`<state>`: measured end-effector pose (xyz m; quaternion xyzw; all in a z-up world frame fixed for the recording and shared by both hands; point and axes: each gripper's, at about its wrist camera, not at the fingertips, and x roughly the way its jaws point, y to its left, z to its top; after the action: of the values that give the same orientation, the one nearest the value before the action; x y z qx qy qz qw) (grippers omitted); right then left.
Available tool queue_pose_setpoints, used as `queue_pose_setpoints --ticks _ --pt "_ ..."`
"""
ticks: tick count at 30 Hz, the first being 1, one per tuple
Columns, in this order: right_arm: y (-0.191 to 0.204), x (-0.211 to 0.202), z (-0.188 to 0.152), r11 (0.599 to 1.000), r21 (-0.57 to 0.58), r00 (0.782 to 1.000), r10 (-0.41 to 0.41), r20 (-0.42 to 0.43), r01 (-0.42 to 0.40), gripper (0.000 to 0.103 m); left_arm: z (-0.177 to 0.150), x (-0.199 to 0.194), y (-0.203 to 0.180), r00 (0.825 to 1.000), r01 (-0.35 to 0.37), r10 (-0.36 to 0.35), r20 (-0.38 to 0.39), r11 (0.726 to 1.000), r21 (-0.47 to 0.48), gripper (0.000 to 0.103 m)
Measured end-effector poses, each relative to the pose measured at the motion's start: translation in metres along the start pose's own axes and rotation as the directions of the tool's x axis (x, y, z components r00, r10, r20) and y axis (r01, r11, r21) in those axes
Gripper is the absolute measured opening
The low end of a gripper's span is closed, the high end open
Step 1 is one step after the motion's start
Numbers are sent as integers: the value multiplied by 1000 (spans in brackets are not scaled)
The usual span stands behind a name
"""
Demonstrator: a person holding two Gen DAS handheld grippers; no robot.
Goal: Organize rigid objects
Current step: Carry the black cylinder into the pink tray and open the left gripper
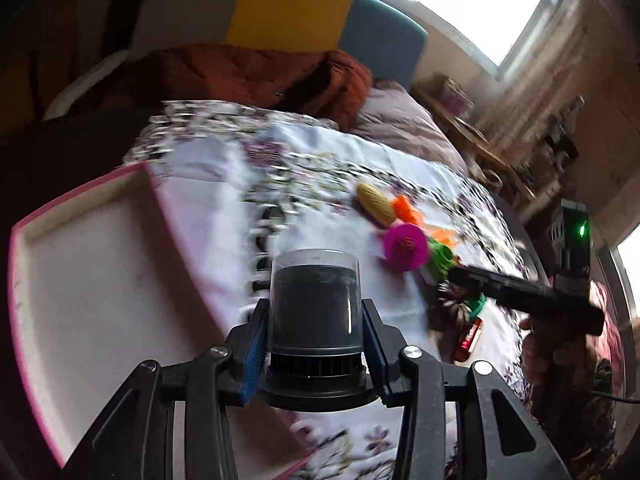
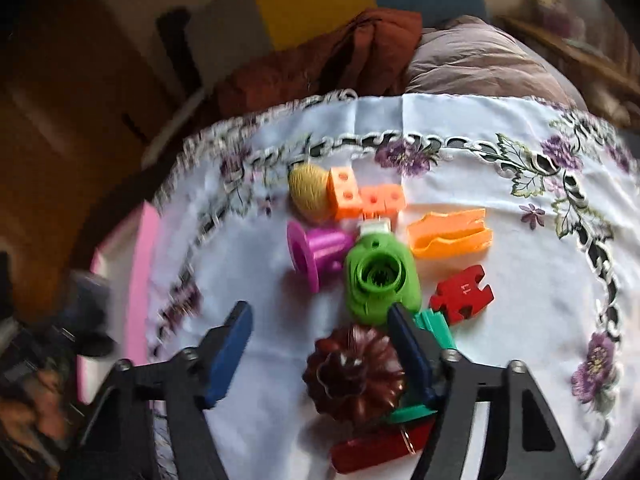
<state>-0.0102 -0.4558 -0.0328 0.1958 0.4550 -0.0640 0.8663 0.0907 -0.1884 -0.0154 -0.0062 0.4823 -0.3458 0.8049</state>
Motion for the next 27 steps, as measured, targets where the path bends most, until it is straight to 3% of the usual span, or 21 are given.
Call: queue_pose_setpoints --ticks 3,9,11,12,18,27 --pt "6 7 -6 999 -41 998 -28 -50 26 58 -7 -18 32 998 -50 52 29 996 -69 44" --pt "7 9 -8 997 -62 997 -56 -58 53 55 -18 -40 103 980 -181 193 47 964 -194 44" --pt "14 10 -9 990 -102 993 -106 -48 101 31 -17 -41 126 971 -221 236 44 949 -224 44" --pt "16 11 -10 982 -125 989 -146 -37 140 25 -16 -41 136 964 -245 262 41 940 -236 43" --pt "17 11 -10 973 -158 985 -172 -16 167 24 5 -31 184 945 -304 326 36 911 -280 43" --pt "12 13 -9 977 -134 985 -169 -20 164 24 24 -1 198 931 -355 363 -20 893 -276 44"
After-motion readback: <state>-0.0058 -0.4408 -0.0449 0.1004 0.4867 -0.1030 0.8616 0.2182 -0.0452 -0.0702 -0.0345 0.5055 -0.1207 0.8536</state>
